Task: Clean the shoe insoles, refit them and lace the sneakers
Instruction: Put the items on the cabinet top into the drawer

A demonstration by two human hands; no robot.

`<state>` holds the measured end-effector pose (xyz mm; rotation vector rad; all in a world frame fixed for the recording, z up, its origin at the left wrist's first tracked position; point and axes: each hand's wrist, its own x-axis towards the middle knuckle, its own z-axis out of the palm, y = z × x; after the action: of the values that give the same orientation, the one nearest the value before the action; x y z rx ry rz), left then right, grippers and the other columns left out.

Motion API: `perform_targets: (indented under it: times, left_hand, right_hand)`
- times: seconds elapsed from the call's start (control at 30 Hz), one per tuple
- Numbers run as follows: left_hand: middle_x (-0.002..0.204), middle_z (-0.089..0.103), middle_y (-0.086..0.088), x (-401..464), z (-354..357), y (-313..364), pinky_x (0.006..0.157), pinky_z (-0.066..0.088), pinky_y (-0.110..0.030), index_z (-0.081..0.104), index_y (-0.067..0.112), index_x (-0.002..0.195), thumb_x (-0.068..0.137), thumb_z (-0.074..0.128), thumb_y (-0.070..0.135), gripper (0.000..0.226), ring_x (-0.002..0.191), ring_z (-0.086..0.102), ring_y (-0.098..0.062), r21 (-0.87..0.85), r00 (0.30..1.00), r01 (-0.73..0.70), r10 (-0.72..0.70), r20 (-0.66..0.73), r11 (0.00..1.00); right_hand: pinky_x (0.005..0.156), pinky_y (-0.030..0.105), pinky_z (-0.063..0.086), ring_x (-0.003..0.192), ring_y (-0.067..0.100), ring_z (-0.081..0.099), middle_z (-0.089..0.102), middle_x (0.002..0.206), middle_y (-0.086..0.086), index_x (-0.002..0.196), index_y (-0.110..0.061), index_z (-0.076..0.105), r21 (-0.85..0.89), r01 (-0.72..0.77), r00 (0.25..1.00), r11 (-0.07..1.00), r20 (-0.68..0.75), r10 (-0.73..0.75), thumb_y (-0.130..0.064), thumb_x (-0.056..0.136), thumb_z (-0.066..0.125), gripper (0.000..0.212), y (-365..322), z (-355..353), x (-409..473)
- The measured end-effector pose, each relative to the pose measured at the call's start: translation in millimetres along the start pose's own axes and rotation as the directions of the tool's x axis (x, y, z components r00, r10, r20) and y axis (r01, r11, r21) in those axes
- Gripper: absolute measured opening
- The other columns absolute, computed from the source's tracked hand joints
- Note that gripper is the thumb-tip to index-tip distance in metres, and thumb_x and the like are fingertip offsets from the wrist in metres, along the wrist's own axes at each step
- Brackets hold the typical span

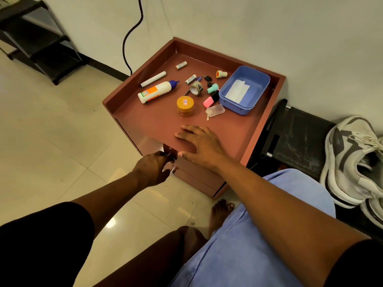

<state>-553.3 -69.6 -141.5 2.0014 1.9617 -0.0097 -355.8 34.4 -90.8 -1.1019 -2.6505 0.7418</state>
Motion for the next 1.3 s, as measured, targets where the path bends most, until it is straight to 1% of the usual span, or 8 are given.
perform_targets:
  times: [0.27, 0.5, 0.8, 0.97, 1.07, 1.17, 1.23, 1.3]
  left_hand:
    - [0.135, 0.063, -0.002, -3.8, 6.4, 1.7, 0.084, 0.057, -0.034, 0.063, 0.028, 0.132, 0.091, 0.069, 0.035, 0.043, 0.103, 0.068, -0.026, -0.061, 0.998, 0.025, -0.029, -0.053, 0.998]
    - [0.133, 0.065, -0.003, -0.7, 5.1, -0.5, 0.086, 0.058, -0.036, 0.063, 0.027, 0.132, 0.091, 0.069, 0.035, 0.043, 0.105, 0.069, -0.027, -0.052, 0.998, 0.012, -0.015, -0.057, 0.999]
    - [0.130, 0.067, 0.001, 4.8, 5.6, 2.4, 0.090, 0.053, -0.033, 0.065, 0.028, 0.130, 0.097, 0.061, 0.037, 0.034, 0.110, 0.067, -0.023, -0.060, 0.996, 0.039, -0.044, -0.073, 0.997]
    - [0.126, 0.070, 0.005, 1.4, 5.3, -2.2, 0.089, 0.054, -0.033, 0.066, 0.029, 0.127, 0.093, 0.069, 0.030, 0.034, 0.110, 0.067, -0.021, -0.022, 0.997, 0.009, -0.010, -0.079, 1.000]
    - [0.119, 0.074, 0.010, -7.4, 5.7, -5.4, 0.087, 0.053, -0.029, 0.071, 0.028, 0.120, 0.092, 0.071, 0.023, 0.028, 0.105, 0.070, -0.019, -0.040, 0.993, -0.010, 0.005, -0.116, 0.999]
    - [0.115, 0.075, 0.011, -24.0, 9.7, -14.2, 0.079, 0.050, -0.022, 0.076, 0.028, 0.113, 0.094, 0.070, 0.020, 0.021, 0.097, 0.072, -0.015, -0.081, 0.989, -0.017, 0.005, -0.150, 0.997]
    - [0.119, 0.074, 0.009, -39.3, 13.2, -19.1, 0.080, 0.054, -0.023, 0.075, 0.028, 0.116, 0.097, 0.068, 0.021, 0.022, 0.097, 0.072, -0.014, -0.062, 0.992, -0.019, 0.011, -0.129, 0.998]
    - [0.124, 0.073, 0.009, -53.7, 16.7, -21.2, 0.082, 0.058, -0.026, 0.072, 0.030, 0.123, 0.098, 0.064, 0.027, 0.027, 0.100, 0.073, -0.013, 0.018, 0.996, -0.029, 0.031, -0.082, 0.999]
  right_hand:
    - [0.118, 0.043, 0.028, 0.144, 0.015, 0.027, 0.032, 0.160, -0.015, 0.146, -0.041, 0.048, 0.014, -0.002, 1.000, 1.000, 0.005, 0.002, -0.051, 0.088, 0.068, 0.062, 0.9, 0.8, 0.2]
    - [0.118, 0.042, 0.028, 0.144, 0.016, 0.027, 0.031, 0.160, -0.015, 0.147, -0.041, 0.047, 0.007, -0.010, 1.000, 1.000, 0.007, 0.010, -0.051, 0.089, 0.067, 0.062, 0.3, 0.7, 0.4]
    - [0.118, 0.043, 0.028, 0.144, 0.016, 0.028, 0.032, 0.160, -0.014, 0.146, -0.041, 0.048, 0.022, -0.007, 1.000, 1.000, 0.006, 0.007, -0.049, 0.088, 0.069, 0.062, 2.2, 2.4, 0.7]
    - [0.118, 0.045, 0.028, 0.144, 0.017, 0.028, 0.032, 0.160, -0.014, 0.146, -0.041, 0.049, 0.024, -0.021, 1.000, 0.999, 0.005, 0.021, -0.049, 0.088, 0.069, 0.062, 0.7, 2.9, 0.2]
    - [0.119, 0.045, 0.027, 0.144, 0.016, 0.027, 0.032, 0.160, -0.016, 0.145, -0.043, 0.049, 0.022, -0.027, 1.000, 0.999, 0.005, 0.027, -0.049, 0.088, 0.069, 0.061, 0.2, 2.0, -0.2]
    - [0.120, 0.043, 0.025, 0.145, 0.014, 0.026, 0.031, 0.160, -0.017, 0.145, -0.044, 0.048, 0.036, -0.035, 0.999, 0.999, 0.013, 0.035, -0.049, 0.088, 0.070, 0.061, -0.6, 1.3, -0.3]
    - [0.120, 0.043, 0.026, 0.144, 0.014, 0.027, 0.031, 0.159, -0.018, 0.145, -0.044, 0.049, 0.031, -0.032, 0.999, 0.999, 0.008, 0.032, -0.049, 0.087, 0.070, 0.061, -0.8, 1.8, 0.0]
    - [0.119, 0.043, 0.027, 0.143, 0.014, 0.028, 0.032, 0.159, -0.018, 0.144, -0.044, 0.049, 0.026, -0.030, 1.000, 0.999, 0.007, 0.030, -0.049, 0.087, 0.070, 0.061, -1.0, 1.5, 0.2]
